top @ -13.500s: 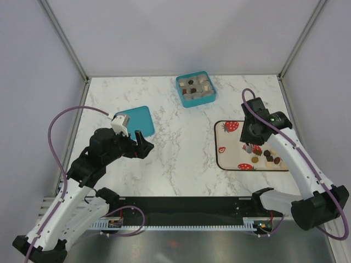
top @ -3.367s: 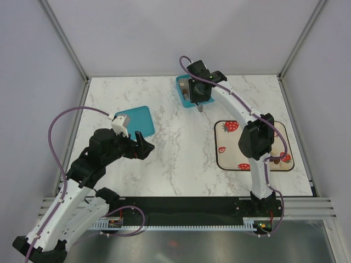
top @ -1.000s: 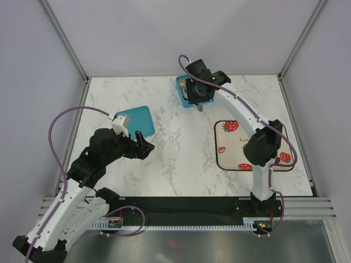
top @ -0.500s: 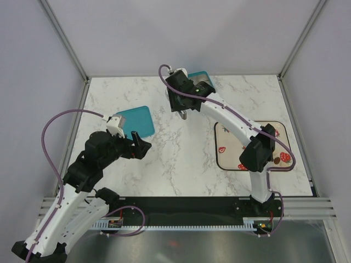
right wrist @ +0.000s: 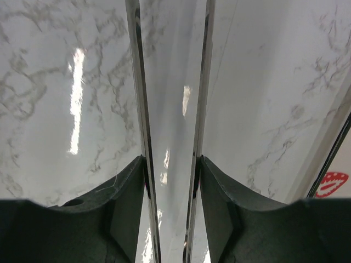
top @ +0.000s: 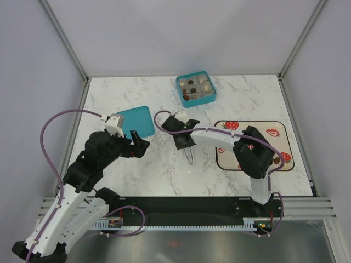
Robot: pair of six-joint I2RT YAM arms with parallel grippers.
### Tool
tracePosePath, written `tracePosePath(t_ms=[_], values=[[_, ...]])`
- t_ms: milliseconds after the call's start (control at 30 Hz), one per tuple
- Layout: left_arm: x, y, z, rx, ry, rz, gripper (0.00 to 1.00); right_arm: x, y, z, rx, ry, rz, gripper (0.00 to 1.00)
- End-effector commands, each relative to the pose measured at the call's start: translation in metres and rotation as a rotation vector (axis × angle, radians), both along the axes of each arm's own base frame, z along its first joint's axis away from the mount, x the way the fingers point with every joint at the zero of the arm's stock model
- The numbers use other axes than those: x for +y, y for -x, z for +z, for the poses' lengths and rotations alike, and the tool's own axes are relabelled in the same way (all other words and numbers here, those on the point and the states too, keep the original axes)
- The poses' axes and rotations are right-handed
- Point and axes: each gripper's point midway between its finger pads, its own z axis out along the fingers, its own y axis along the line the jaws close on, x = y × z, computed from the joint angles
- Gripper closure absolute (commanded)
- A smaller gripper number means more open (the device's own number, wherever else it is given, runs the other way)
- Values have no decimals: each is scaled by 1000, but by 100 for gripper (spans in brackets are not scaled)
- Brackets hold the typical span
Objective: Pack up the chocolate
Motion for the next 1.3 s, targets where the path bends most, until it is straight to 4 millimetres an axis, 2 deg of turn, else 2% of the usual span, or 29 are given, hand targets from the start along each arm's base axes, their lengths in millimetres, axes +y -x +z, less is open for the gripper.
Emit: tracePosePath(t_ms=[0, 133, 467, 700, 733, 767, 833, 967, 1067, 1100, 1167, 1200, 1267], values=[[4, -7, 4, -33, -11, 28, 1, 15, 5, 27, -120, -140, -80, 48], [4, -8, 2, -27, -13, 35, 1, 10, 18, 14, -102, -152, -125, 45], [8, -14, -1, -10, -23, 75, 2, 19, 30, 7, -67, -236, -137, 39], [2, -13, -3, 32, -4, 66, 2, 20, 34, 4, -48, -258, -154, 23], [0, -14, 1, 45, 14, 72, 2, 21, 34, 9, -57, -281, -164, 11], [0, -15, 0, 51, 11, 73, 2, 21, 34, 9, -56, -280, -165, 11], [-2, -17, 6, 59, 29, 81, 2, 22, 35, 13, -54, -293, -163, 2], [-8, -24, 8, 107, 51, 103, 3, 26, 37, 25, -51, -324, -140, 2], [-10, -29, 12, 120, 65, 117, 3, 24, 42, 44, -57, -368, -117, 2], [-11, -33, 13, 126, 62, 126, 3, 24, 44, 61, -76, -401, -96, 2], [-10, -40, 14, 128, 42, 143, 4, 20, 53, 73, -71, -431, -57, 2], [-9, -44, 11, 137, 23, 157, 4, 16, 58, 93, -91, -475, -36, 2], [-8, -58, 3, 179, -23, 197, 5, 5, 71, 96, -83, -486, 3, 4]])
